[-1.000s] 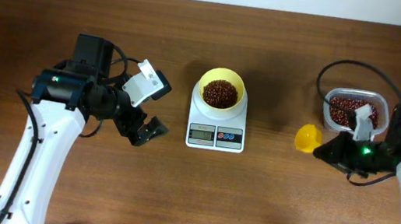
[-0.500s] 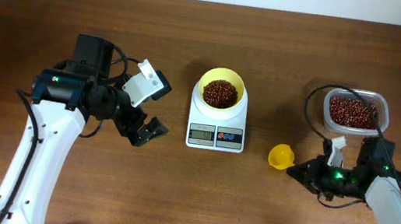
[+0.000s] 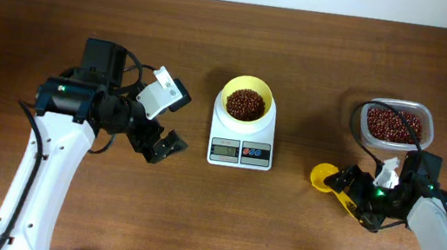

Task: Scoop item into bowl and weigh 50g on scale
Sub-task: 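Lower the scoop onto the table right of the scale and release it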

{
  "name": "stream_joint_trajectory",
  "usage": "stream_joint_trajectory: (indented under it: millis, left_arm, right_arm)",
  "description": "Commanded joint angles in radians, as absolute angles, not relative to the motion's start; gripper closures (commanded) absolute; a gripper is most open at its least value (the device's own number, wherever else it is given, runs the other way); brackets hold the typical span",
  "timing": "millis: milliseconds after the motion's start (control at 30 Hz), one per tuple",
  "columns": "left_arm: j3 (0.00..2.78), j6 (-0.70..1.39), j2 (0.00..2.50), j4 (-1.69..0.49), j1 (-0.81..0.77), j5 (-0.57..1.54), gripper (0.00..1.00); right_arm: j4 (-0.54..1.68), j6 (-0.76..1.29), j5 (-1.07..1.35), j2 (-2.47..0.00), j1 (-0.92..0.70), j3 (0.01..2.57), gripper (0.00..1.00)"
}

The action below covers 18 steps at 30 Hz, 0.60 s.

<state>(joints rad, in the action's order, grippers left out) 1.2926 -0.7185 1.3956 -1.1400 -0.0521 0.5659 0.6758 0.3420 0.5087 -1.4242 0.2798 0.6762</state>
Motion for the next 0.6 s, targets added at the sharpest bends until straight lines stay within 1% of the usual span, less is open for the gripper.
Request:
stream_joint_trajectory:
  millis: [0,167,300,433,567]
  left_arm:
    - [1.294,-0.738,1.397,-1.139,-0.051,0.580,0.01]
    - [1.294,-0.738,1.397,-1.139,-0.051,0.580,0.01]
    - [1.294,-0.738,1.397,-1.139,-0.051,0.580,0.01]
    - [1.294,-0.738,1.397,-1.139,-0.051,0.580,0.01]
    - [1.294,-0.738,1.397,-1.139,-0.051,0.580,0.01]
  right_arm:
    - [0.676,0.484,0.435,-1.426,0.276,0.670,0.01]
    - [0.673,0.482,0.420,-1.426,0.276,0.670,0.01]
    - [0.763,0.466,0.404,-1.425,0.277,0.670,0.01]
    - [0.763,0.426,0.402,-1.420,0.277,0.670,0.01]
    - [0.810,0.426,0.334,-1.279,0.277,0.670,0.01]
